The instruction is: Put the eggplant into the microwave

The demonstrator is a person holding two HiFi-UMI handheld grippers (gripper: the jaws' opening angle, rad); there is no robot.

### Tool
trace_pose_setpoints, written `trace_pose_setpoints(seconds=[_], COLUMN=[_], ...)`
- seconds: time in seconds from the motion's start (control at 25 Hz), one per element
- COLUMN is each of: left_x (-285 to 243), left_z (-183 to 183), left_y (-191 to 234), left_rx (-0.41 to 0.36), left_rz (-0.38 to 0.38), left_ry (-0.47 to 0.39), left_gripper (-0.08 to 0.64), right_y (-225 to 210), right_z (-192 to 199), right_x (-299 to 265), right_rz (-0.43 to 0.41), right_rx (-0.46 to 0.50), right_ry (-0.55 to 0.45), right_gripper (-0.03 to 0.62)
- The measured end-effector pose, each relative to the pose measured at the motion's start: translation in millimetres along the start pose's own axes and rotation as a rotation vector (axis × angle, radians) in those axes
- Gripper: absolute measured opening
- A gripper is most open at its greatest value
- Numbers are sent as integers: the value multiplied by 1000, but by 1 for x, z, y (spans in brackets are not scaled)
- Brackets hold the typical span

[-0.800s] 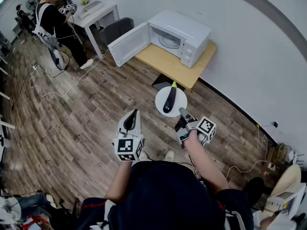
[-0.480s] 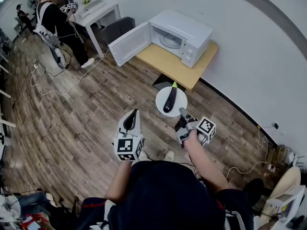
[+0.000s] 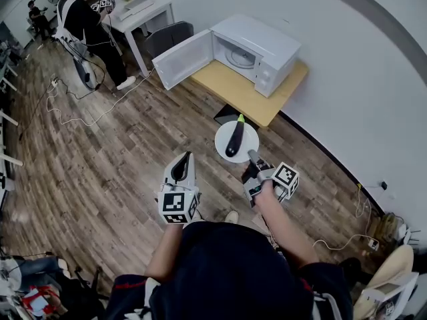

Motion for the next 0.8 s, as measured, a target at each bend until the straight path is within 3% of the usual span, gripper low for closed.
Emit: trace_pose_setpoints(seconds=[0.4, 0.8], left_x=[0, -28], left_z=[22, 18], left_y=[-24, -14], left_rx=[22, 19], left_rz=[-63, -79], left_ry=[9, 15], left_gripper=[14, 14], right_y=[-18, -18], right_z=[-20, -36], right_x=[-2, -34], right_rz=[-28, -24], right_rx=[9, 16], right_ry=[65, 85], right_gripper=[21, 21])
Point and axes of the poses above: the fingertips, and each gripper's own axes: x backward along the fingers, y to its left, z out of its underside, the point moved 8 cm from there along x, backward along the fingers, and after that the axes turned 14 degrees about x, right-handed, at the moved point
